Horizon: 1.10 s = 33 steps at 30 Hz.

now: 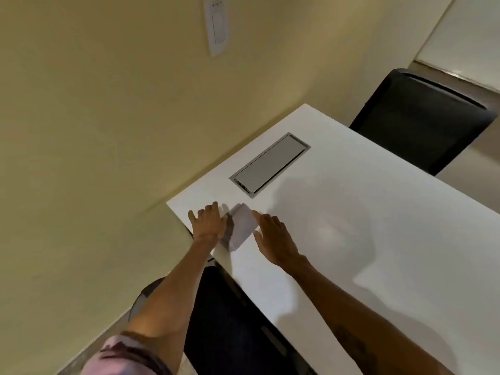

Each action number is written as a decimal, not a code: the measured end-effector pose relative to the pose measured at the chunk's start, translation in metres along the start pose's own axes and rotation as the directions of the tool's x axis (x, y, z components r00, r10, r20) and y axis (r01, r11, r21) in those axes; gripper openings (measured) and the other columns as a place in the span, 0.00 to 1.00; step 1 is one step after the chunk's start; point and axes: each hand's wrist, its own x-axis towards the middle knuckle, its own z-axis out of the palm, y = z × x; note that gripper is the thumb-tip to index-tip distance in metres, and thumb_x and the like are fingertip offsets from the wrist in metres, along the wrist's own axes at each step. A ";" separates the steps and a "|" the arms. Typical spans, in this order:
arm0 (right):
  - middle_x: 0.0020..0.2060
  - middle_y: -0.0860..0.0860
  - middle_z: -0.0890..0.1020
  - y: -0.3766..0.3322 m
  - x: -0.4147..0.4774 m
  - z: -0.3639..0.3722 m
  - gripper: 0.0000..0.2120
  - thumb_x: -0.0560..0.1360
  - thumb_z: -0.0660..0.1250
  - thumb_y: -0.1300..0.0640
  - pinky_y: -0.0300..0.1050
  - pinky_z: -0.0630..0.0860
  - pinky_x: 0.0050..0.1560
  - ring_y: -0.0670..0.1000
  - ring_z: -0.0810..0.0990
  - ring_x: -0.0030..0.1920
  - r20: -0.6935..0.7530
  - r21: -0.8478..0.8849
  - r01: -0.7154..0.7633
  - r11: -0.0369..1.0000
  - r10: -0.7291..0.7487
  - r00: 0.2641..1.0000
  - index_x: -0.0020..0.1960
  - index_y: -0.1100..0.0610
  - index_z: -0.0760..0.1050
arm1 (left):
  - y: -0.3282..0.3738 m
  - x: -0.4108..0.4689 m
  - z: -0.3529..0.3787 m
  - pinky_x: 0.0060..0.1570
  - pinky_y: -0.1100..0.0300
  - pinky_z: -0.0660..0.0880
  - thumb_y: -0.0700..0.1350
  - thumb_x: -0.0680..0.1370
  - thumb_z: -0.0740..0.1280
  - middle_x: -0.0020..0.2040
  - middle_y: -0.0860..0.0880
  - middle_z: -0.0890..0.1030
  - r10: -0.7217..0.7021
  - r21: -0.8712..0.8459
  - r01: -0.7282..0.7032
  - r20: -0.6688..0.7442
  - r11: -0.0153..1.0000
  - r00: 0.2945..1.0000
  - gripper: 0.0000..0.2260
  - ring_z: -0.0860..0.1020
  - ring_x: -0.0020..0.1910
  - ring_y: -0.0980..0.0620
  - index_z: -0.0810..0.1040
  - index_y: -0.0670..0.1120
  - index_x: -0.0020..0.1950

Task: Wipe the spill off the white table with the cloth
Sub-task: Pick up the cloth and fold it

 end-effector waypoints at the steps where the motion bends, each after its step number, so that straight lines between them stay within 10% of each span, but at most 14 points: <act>1: 0.63 0.56 0.76 0.001 0.001 0.006 0.27 0.78 0.66 0.58 0.49 0.75 0.57 0.56 0.76 0.58 0.022 -0.012 -0.004 1.000 0.004 1.000 0.74 0.57 0.62 | -0.001 -0.001 0.004 0.73 0.40 0.59 0.55 0.84 0.57 0.68 0.44 0.77 -0.038 -0.026 0.039 0.036 0.999 0.999 0.21 0.74 0.68 0.40 0.66 0.45 0.74; 9: 0.69 0.54 0.73 0.008 0.007 0.046 0.23 0.79 0.63 0.58 0.57 0.73 0.66 0.59 0.75 0.65 0.352 0.116 -0.129 0.985 0.080 0.932 0.73 0.53 0.62 | -0.011 0.016 0.054 0.67 0.42 0.66 0.58 0.81 0.63 0.65 0.44 0.78 -0.218 -0.274 0.280 0.236 0.920 0.947 0.22 0.75 0.65 0.41 0.68 0.46 0.70; 15: 0.74 0.51 0.69 0.016 0.000 0.071 0.25 0.80 0.64 0.56 0.52 0.70 0.71 0.54 0.71 0.71 0.379 0.165 -0.176 0.970 0.103 0.920 0.75 0.53 0.62 | -0.021 0.025 0.076 0.64 0.43 0.71 0.53 0.76 0.73 0.65 0.43 0.78 -0.269 -0.505 0.366 0.257 0.782 0.928 0.26 0.76 0.65 0.39 0.72 0.44 0.70; 22: 0.72 0.53 0.72 0.020 0.006 0.067 0.23 0.80 0.64 0.58 0.51 0.70 0.70 0.54 0.73 0.70 0.315 0.311 -0.372 0.874 0.275 0.909 0.74 0.57 0.66 | -0.016 0.024 0.072 0.38 0.59 0.70 0.43 0.72 0.78 0.45 0.43 0.83 -0.257 -0.660 0.402 0.311 0.635 0.915 0.11 0.81 0.45 0.43 0.78 0.41 0.44; 26: 0.67 0.55 0.76 0.025 0.009 0.062 0.20 0.80 0.63 0.57 0.48 0.72 0.67 0.55 0.76 0.65 0.328 0.353 -0.501 0.790 0.397 0.857 0.71 0.57 0.69 | -0.006 0.012 0.069 0.29 0.61 0.64 0.42 0.71 0.77 0.44 0.44 0.81 -0.247 -0.650 0.314 0.196 0.692 0.949 0.11 0.79 0.44 0.43 0.78 0.40 0.47; 29: 0.57 0.53 0.79 0.028 0.005 0.060 0.11 0.80 0.64 0.54 0.45 0.73 0.61 0.53 0.78 0.57 0.365 0.515 -0.604 0.607 0.482 0.796 0.61 0.55 0.74 | 0.002 0.001 0.072 0.39 0.56 0.71 0.44 0.72 0.75 0.49 0.44 0.83 -0.154 -0.614 0.171 0.080 0.771 0.985 0.14 0.81 0.51 0.42 0.78 0.42 0.55; 33: 0.53 0.52 0.78 0.032 0.002 0.051 0.15 0.79 0.62 0.45 0.45 0.76 0.56 0.50 0.78 0.52 0.542 0.758 -0.652 0.026 0.531 0.651 0.59 0.55 0.73 | 0.023 -0.018 0.072 0.52 0.54 0.61 0.46 0.74 0.73 0.59 0.52 0.82 0.038 -0.525 -0.078 -0.086 0.847 0.996 0.15 0.79 0.58 0.48 0.79 0.50 0.61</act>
